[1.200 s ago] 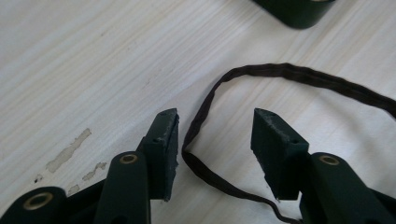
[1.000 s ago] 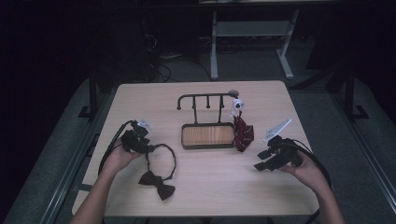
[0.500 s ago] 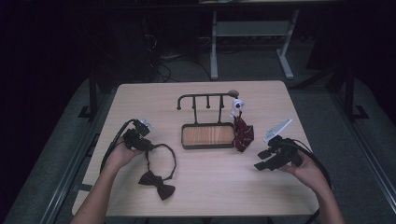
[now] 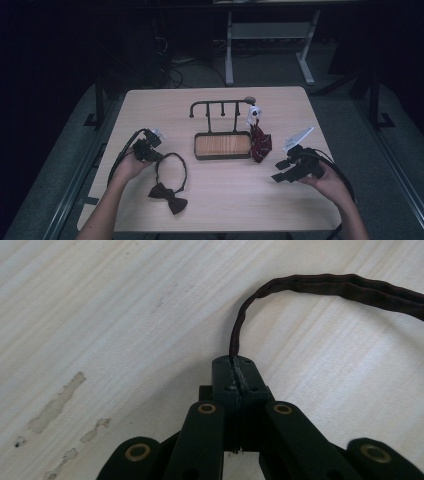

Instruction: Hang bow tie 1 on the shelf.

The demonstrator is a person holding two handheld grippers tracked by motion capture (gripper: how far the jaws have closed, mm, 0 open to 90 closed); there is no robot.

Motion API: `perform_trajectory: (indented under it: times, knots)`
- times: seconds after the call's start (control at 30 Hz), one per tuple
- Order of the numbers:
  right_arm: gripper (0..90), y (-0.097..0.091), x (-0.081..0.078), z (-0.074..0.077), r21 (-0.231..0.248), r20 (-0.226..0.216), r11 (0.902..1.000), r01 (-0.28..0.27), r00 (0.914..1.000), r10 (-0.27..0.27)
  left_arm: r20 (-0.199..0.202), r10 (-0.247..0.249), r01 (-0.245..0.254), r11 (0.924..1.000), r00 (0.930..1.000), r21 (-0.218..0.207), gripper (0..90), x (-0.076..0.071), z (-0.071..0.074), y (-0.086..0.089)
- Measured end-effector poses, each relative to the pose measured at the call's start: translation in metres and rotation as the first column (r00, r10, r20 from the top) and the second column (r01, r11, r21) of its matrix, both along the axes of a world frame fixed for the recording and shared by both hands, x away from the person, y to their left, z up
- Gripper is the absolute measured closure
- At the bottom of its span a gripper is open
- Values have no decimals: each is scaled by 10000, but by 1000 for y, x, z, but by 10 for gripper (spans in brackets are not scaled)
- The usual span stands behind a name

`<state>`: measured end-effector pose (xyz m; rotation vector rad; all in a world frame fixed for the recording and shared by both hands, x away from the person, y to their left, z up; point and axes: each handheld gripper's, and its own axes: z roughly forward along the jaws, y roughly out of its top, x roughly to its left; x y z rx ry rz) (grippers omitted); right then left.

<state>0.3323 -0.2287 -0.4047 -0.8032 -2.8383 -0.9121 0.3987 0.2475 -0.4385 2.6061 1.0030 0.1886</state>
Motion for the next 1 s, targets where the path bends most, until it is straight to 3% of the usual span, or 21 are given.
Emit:
perform_trajectory:
  times: [0.23, 0.6, 1.0]
  knots:
    - [455, -1, 1, -2, 25, -59, 10000, 17, 10000, -17, 52, -257, 259, 9987, 9997, -429, 897, -7, 11, 1]
    - [455, -3, 2, -3, 154, -95, 9999, 9, 10000, -8, 74, -740, 743, 9949, 9972, -685, 897, -15, 34, -2]
    - [455, -4, 2, -2, 246, -52, 9997, -16, 10000, 17, 85, -1031, 1035, 9909, 9946, -860, 897, -21, 43, -8]
